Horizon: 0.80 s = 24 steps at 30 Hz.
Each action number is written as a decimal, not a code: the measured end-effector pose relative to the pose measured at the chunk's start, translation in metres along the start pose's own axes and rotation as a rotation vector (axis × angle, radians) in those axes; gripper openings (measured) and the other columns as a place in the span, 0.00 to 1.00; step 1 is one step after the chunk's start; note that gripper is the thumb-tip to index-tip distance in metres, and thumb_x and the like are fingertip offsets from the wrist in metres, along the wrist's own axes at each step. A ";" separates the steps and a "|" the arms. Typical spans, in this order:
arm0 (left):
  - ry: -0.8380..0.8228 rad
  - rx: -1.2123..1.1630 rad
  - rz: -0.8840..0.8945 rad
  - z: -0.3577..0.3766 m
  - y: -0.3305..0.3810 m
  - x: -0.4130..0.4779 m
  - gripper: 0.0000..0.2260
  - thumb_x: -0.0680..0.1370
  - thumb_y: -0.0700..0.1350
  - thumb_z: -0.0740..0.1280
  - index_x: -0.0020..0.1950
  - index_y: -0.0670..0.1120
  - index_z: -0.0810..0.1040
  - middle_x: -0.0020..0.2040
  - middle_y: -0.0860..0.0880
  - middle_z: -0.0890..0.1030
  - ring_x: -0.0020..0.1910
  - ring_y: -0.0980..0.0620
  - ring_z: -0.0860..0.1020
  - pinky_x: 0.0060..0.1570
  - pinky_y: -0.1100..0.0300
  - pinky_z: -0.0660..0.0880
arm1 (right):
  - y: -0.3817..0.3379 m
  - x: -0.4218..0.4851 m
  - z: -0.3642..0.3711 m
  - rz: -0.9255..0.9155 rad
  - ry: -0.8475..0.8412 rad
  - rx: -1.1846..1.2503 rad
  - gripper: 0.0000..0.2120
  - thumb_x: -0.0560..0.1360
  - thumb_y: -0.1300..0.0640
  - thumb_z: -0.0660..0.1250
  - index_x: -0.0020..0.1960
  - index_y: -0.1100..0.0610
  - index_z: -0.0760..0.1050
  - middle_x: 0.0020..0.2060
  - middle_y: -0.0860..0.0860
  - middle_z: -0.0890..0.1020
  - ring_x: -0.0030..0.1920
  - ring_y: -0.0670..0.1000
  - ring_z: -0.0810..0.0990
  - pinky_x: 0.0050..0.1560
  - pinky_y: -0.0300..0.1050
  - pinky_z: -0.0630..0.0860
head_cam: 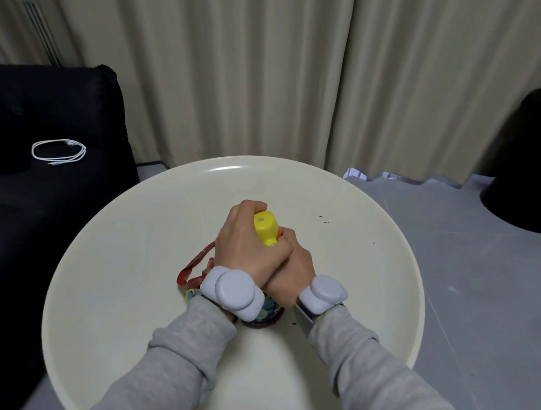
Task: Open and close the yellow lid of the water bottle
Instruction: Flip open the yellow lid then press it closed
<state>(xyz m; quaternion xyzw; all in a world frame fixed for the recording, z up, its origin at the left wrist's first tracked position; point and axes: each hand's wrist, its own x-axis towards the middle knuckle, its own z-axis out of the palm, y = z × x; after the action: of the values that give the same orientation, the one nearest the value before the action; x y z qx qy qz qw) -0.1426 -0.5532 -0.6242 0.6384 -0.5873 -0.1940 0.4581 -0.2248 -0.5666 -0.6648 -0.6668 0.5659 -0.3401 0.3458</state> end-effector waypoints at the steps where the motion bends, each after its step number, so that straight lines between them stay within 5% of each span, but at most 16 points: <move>1: -0.007 -0.005 0.005 -0.001 0.000 0.001 0.20 0.63 0.48 0.69 0.53 0.52 0.70 0.48 0.54 0.73 0.43 0.51 0.71 0.43 0.60 0.67 | 0.000 0.000 0.000 0.002 -0.001 0.002 0.24 0.58 0.38 0.66 0.50 0.42 0.61 0.39 0.34 0.69 0.37 0.35 0.68 0.33 0.28 0.60; 7: -0.124 -0.019 0.065 -0.012 -0.005 0.009 0.19 0.61 0.47 0.69 0.50 0.55 0.72 0.42 0.55 0.76 0.41 0.52 0.74 0.41 0.60 0.70 | -0.003 -0.001 -0.001 0.009 -0.002 0.042 0.28 0.54 0.41 0.69 0.50 0.44 0.62 0.40 0.37 0.73 0.39 0.36 0.72 0.32 0.30 0.64; 12: -0.279 -0.020 0.113 -0.022 -0.008 0.018 0.20 0.59 0.47 0.68 0.49 0.57 0.72 0.40 0.60 0.77 0.40 0.60 0.76 0.35 0.72 0.69 | -0.004 -0.002 -0.002 0.011 -0.005 0.020 0.32 0.50 0.40 0.70 0.51 0.42 0.60 0.40 0.38 0.74 0.38 0.36 0.72 0.31 0.30 0.65; 18: -0.442 -0.028 0.170 -0.034 -0.008 0.027 0.24 0.58 0.46 0.69 0.52 0.59 0.72 0.51 0.55 0.79 0.49 0.53 0.78 0.46 0.63 0.75 | -0.005 -0.002 0.001 0.009 0.036 0.003 0.33 0.51 0.39 0.72 0.50 0.42 0.60 0.39 0.37 0.73 0.36 0.35 0.71 0.26 0.26 0.65; 21: -0.373 -0.058 0.140 -0.033 -0.010 0.020 0.29 0.59 0.48 0.70 0.58 0.60 0.66 0.54 0.55 0.75 0.50 0.54 0.75 0.43 0.71 0.69 | -0.005 -0.006 0.002 -0.008 0.048 0.031 0.33 0.50 0.40 0.71 0.51 0.42 0.60 0.39 0.37 0.73 0.36 0.35 0.70 0.28 0.24 0.65; 24: -0.209 -0.027 0.068 -0.021 -0.012 0.007 0.30 0.62 0.48 0.71 0.61 0.57 0.63 0.54 0.54 0.72 0.47 0.53 0.71 0.40 0.68 0.64 | -0.006 -0.008 0.003 -0.007 0.053 0.048 0.31 0.52 0.41 0.69 0.52 0.44 0.62 0.39 0.37 0.72 0.36 0.35 0.70 0.29 0.24 0.65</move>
<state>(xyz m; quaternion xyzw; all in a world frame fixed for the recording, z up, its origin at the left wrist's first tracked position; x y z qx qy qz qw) -0.1174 -0.5539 -0.6214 0.5883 -0.6504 -0.2519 0.4093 -0.2204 -0.5581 -0.6622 -0.6512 0.5640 -0.3721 0.3453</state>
